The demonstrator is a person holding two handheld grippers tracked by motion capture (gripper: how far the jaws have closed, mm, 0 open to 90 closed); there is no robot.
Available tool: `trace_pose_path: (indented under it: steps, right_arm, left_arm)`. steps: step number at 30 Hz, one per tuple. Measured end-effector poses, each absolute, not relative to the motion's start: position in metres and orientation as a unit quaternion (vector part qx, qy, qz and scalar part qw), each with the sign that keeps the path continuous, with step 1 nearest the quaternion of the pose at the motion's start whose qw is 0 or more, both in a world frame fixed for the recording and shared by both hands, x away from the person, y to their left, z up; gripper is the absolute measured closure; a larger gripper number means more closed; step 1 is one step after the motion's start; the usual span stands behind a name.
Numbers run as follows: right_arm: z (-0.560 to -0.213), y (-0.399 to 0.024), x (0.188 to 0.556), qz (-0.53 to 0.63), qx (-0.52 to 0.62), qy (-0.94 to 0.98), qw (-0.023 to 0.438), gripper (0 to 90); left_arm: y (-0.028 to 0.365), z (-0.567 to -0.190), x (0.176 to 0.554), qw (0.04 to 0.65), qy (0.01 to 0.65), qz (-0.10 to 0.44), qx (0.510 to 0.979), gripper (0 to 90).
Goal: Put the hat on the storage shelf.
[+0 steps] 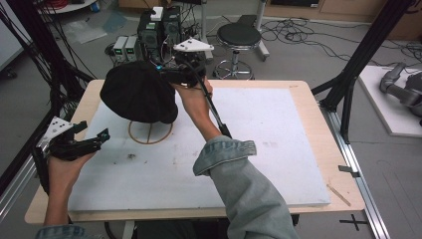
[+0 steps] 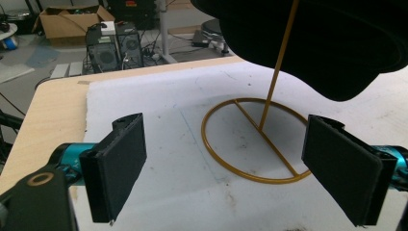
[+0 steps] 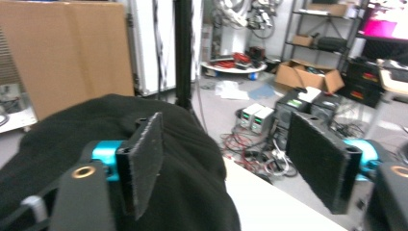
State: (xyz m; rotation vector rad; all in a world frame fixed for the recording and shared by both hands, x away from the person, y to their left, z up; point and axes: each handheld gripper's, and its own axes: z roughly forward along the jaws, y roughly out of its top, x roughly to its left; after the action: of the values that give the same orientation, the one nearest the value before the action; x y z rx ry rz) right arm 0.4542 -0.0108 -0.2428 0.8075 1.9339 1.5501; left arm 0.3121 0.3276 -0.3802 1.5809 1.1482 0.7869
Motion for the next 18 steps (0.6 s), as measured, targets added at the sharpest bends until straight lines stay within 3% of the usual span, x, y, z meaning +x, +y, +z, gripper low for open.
trace_pose_path:
  steps: [14, 18]
  right_arm:
    - [-0.239, -0.098, 0.440, 0.563, 0.351, 0.671, 0.331, 12.6]
    - [-0.242, -0.123, 0.435, 0.564, 0.363, 0.658, 0.342, 12.6]
  left_arm:
    - [0.322, -0.385, 0.318, 0.488, 0.474, 0.320, 0.660, 15.9]
    - [0.320, -0.386, 0.320, 0.484, 0.472, 0.318, 0.665, 15.9]
